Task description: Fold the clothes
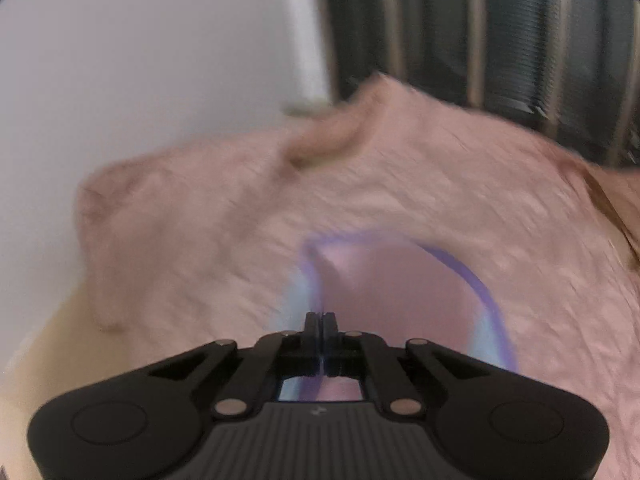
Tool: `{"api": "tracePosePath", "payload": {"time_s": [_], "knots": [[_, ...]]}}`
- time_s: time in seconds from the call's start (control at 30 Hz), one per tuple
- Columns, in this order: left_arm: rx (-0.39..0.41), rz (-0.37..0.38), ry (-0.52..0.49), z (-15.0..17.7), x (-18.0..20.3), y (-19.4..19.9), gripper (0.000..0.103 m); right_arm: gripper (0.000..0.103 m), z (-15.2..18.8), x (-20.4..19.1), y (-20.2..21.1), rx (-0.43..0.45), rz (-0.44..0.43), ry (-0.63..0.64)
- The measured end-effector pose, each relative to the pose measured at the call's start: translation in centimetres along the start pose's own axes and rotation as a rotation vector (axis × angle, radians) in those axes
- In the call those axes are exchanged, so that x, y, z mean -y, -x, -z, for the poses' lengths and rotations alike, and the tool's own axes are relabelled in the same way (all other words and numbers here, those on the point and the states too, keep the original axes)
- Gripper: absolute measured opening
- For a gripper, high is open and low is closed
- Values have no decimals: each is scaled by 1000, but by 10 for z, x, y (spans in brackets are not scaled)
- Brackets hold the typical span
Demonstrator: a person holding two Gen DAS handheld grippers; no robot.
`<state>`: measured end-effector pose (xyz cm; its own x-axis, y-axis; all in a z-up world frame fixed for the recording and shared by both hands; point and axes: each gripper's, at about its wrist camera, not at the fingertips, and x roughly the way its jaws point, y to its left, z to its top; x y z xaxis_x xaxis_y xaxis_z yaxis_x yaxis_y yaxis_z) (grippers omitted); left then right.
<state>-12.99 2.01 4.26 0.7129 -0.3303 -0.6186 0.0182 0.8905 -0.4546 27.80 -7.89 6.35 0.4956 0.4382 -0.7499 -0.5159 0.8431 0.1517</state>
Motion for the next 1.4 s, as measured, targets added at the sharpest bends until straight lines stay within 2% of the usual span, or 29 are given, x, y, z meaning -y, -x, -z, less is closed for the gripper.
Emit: {"api": "tracePosePath", "payload": {"time_s": [0.03,0.13,0.17,0.2,0.27,0.37,0.47,0.53,0.57,0.6,0.63,0.7,0.73,0.77,0.83,0.9,1.0,1.07,1.13,1.2,1.23,1.3,1.37,1.4], "knots": [[-16,14,24,0,-2,-3,18,6,4,9,-4,-13,15,-12],[44,67,84,-3,-14,14,30,12,8,22,-1,18,2,-44],[81,54,93,-6,-19,21,33,17,6,24,1,35,-22,-47],[109,12,100,-7,-23,27,37,18,4,24,3,45,-47,-46],[146,-103,129,-10,-34,33,38,19,-3,17,0,49,-64,-20],[86,-143,161,-17,-55,17,37,19,-17,3,-15,38,-60,33],[37,-56,206,-18,-63,2,38,19,-25,-1,-32,21,-63,41],[34,-66,195,-20,-58,-5,36,19,-27,0,-40,15,-57,30],[28,-82,157,-21,-53,-8,29,19,-27,2,-42,14,-48,22],[23,-97,118,-22,-49,-11,11,19,-25,3,-41,12,-31,14],[18,-105,88,-23,-45,-14,9,19,-22,4,-40,10,-12,7],[11,-65,108,-23,-46,-15,15,20,-6,3,-21,27,3,1],[6,-46,119,-23,-47,-15,34,22,6,0,-5,46,-12,4],[0,-33,130,-22,-49,-17,44,31,26,-5,15,66,-39,10],[1,-43,115,-20,-51,-16,46,42,70,-16,57,111,-83,20],[3,-56,107,-20,-51,-14,46,42,115,-28,84,110,-124,19],[16,-74,92,-22,-49,-8,48,42,163,-34,102,87,-109,-19],[30,-77,50,-21,-42,-4,55,41,178,-29,105,86,-65,-60],[41,-54,-29,-16,-29,-1,56,41,180,-18,108,105,-35,-123],[59,-23,-117,-9,-13,3,57,41,172,-6,110,142,-22,-168],[66,-11,-160,-5,-6,5,64,40,166,-1,110,157,-25,-182],[60,-13,-246,3,7,2,70,40,150,9,103,170,-62,-211],[35,-36,-305,8,14,-5,64,40,130,13,89,152,-73,-228],[14,-55,-322,10,16,-10,48,40,121,14,80,146,-86,-229]]}}
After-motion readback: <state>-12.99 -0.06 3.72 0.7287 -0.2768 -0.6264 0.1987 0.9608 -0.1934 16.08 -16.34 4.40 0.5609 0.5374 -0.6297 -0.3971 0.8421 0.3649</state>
